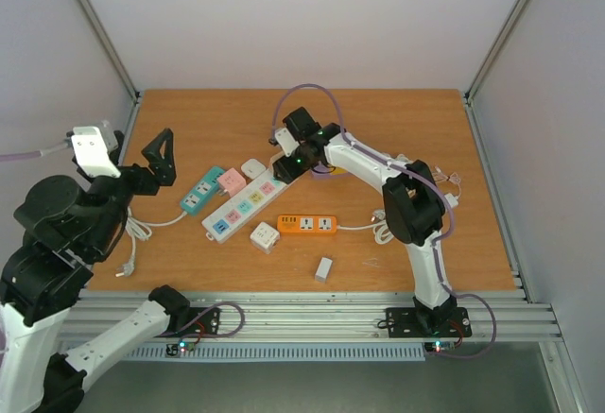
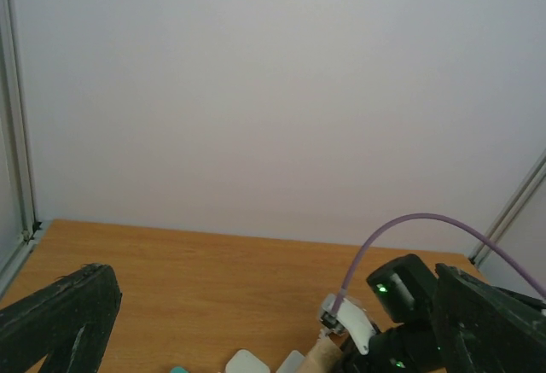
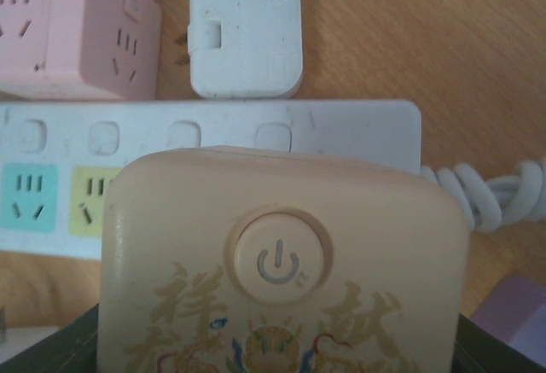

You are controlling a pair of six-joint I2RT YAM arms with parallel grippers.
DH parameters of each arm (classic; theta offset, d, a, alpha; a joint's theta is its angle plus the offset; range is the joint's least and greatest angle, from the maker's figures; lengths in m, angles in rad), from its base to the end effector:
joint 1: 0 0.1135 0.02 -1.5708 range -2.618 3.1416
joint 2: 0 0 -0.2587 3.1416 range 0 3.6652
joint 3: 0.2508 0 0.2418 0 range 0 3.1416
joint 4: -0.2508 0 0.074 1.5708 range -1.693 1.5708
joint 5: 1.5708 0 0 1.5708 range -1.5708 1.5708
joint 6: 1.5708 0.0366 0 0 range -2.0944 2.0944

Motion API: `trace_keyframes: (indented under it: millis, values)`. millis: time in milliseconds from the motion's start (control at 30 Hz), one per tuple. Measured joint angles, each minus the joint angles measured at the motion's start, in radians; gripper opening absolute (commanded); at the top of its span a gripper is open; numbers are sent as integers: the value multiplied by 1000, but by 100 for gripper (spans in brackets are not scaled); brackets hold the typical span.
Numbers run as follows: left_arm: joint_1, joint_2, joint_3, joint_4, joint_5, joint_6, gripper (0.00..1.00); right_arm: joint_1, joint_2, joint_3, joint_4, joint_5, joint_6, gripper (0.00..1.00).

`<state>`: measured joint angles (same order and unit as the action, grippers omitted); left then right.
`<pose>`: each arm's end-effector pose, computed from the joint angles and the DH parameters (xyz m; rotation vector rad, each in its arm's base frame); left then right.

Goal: Insert the plug

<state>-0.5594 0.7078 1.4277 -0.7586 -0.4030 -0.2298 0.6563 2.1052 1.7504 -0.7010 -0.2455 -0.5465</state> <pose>0.0649 -0.0237 0.4771 -0.0472 1.6132 -0.2871 0.3481 0.2793 0.2157 -1.5518 2.1111 0.3604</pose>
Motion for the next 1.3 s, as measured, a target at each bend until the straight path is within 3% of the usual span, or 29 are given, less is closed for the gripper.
trace_keyframes:
  millis: [633,1300]
  values:
    - [0,-15,-27,-11,92,-28,99,0,93,98,-78,-60,-42,27]
    - [0,-33,-76,37,119,-25,99,24,119,118,-93,17,-59,27]
